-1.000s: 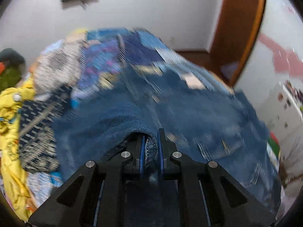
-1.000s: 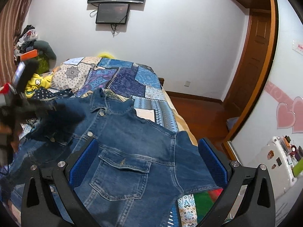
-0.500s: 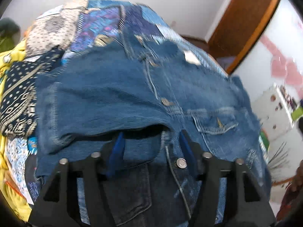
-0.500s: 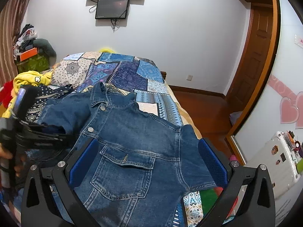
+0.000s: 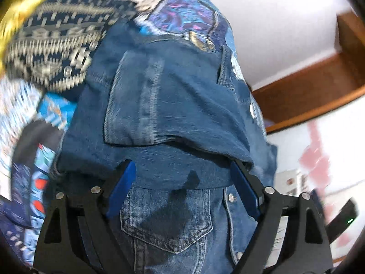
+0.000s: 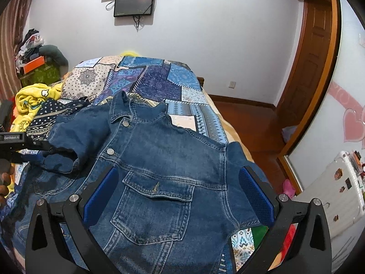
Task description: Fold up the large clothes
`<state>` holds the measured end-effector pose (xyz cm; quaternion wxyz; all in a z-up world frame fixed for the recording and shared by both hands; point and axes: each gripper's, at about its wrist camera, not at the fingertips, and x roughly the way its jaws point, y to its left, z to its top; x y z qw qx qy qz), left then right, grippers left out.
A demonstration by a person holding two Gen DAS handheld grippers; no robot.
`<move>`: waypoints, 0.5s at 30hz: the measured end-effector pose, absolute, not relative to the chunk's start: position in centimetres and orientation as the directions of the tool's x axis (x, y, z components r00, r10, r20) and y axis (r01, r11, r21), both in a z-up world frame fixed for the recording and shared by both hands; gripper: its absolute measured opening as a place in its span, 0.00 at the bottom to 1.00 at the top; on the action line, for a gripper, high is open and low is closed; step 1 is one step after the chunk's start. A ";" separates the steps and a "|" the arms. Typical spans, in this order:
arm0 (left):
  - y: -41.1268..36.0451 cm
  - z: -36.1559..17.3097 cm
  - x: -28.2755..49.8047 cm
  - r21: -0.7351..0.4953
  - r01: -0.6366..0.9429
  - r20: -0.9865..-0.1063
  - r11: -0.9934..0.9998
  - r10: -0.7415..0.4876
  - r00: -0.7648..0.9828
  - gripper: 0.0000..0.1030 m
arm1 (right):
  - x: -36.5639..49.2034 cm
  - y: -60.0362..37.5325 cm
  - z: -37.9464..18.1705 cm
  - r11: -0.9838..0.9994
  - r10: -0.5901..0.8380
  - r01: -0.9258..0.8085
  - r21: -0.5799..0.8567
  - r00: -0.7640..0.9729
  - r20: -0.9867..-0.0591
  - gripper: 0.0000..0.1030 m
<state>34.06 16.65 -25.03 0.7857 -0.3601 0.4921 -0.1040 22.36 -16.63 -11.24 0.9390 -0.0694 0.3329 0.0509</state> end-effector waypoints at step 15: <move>20.3 -26.5 38.2 -0.685 -0.338 -0.691 0.646 -0.429 0.582 0.16 | 23.2 -18.8 -12.1 0.988 0.002 -0.102 -0.114 0.755 -0.656 1.00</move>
